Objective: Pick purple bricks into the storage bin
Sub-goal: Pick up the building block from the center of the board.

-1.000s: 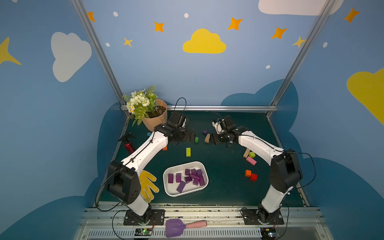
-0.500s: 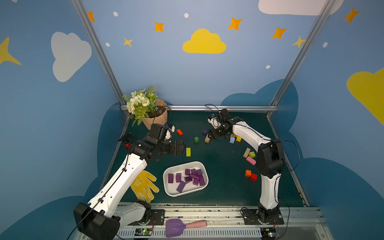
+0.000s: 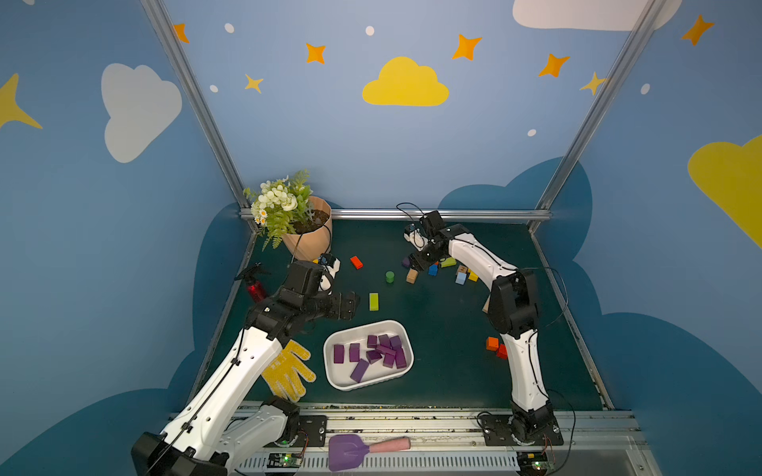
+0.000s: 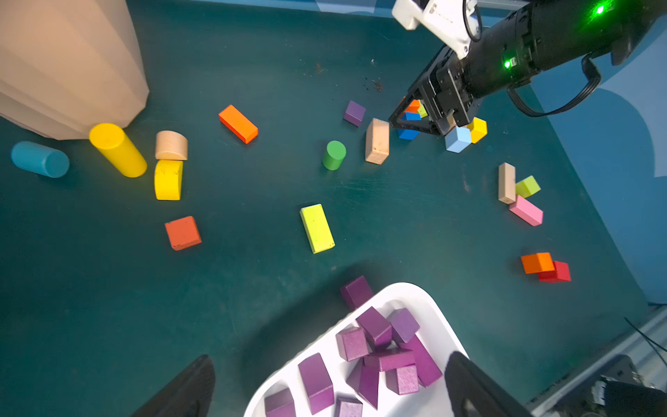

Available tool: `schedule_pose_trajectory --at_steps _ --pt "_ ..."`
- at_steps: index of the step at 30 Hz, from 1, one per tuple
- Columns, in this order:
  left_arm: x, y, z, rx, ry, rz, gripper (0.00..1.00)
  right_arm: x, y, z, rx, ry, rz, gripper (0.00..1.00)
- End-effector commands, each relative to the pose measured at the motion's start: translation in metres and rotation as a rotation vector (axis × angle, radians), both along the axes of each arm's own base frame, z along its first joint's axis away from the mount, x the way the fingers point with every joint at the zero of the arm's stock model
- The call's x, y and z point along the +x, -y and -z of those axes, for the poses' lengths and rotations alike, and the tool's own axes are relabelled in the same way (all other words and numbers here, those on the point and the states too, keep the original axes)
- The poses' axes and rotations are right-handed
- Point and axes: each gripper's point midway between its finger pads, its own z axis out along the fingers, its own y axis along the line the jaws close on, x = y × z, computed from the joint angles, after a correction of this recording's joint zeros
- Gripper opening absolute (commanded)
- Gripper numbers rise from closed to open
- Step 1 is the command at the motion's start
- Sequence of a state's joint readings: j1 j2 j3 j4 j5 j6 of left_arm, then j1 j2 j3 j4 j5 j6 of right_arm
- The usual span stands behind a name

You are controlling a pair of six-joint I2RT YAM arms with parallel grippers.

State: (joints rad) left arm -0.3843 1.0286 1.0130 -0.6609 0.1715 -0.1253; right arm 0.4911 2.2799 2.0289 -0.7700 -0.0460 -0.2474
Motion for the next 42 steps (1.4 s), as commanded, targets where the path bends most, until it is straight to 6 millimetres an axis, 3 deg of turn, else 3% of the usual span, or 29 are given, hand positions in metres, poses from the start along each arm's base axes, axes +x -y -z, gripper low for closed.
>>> schedule_pose_trajectory --at_steps 1,18,35,42 --pt "0.005 -0.005 -0.002 0.015 0.038 -0.013 1.0 0.001 -0.004 -0.001 -0.025 0.008 -0.026 0.66" --pt "0.01 -0.009 -0.001 0.004 0.037 -0.035 1.0 0.028 -0.036 0.015 0.013 0.044 -0.075 0.63" --pt "0.013 -0.011 -0.001 -0.014 0.03 -0.051 1.0 0.045 -0.046 0.047 0.003 0.057 -0.106 0.61" --pt "0.014 -0.011 0.001 -0.017 0.023 -0.054 1.0 0.047 -0.046 0.061 0.0 0.038 -0.104 0.5"
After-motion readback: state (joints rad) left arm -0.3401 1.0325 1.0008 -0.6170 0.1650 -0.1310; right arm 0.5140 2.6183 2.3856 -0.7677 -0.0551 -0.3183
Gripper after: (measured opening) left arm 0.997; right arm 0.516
